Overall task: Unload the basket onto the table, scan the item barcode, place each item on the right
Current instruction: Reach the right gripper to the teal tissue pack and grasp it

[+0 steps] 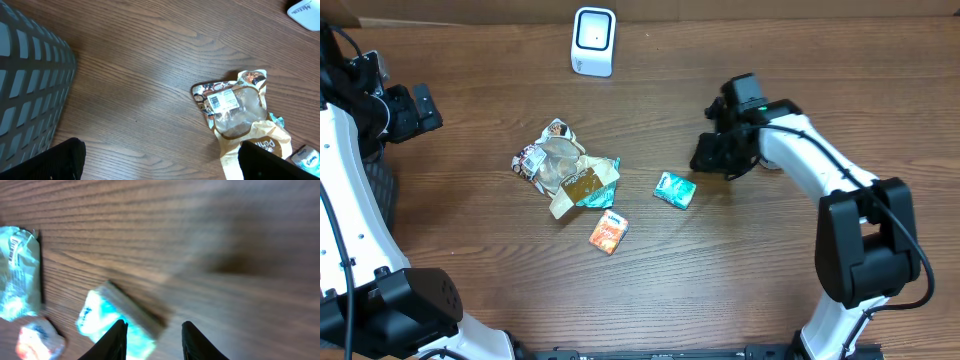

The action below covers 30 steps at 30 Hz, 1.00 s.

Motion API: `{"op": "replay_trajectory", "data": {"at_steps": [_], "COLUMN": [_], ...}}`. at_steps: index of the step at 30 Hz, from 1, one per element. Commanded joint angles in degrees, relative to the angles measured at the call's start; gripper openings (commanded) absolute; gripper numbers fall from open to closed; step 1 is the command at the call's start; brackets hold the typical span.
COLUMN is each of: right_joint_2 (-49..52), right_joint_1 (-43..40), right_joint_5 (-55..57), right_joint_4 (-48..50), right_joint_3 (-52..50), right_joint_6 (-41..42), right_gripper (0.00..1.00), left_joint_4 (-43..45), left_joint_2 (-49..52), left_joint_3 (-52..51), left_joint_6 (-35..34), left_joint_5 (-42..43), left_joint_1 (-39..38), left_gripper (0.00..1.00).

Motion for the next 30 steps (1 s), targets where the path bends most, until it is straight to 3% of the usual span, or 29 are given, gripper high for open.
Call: {"op": "replay_trajectory", "data": {"at_steps": [1, 7, 14, 17, 30], "right_joint_2": [0.2, 0.7, 5.4, 5.6, 5.6], "right_joint_1": [0.4, 1.2, 1.4, 1.4, 1.4], "right_joint_5": [-3.0, -9.5, -10.2, -10.6, -15.7], "right_joint_4": [1.2, 3.2, 0.5, -2.6, -9.2], "right_joint_3": [0.0, -2.4, -2.4, -2.4, -2.4], "right_joint_6": [-12.4, -17.7, -17.9, -17.9, -15.4], "right_gripper": [0.33, 0.33, 0.32, 0.27, 0.29], "left_joint_4": [0.0, 0.0, 0.0, 0.0, 0.0], "left_joint_2": [0.2, 0.2, 0.2, 0.2, 0.2], "left_joint_3": [-0.1, -0.1, -0.1, -0.1, -0.1], "left_joint_6": [1.3, 1.3, 1.3, 1.3, 1.3], "left_joint_5": [0.2, 0.2, 0.2, 0.2, 0.2], "left_joint_1": [0.0, 0.0, -0.2, 0.0, -0.1], "left_gripper": [1.00, 1.00, 1.00, 1.00, 1.00]}}
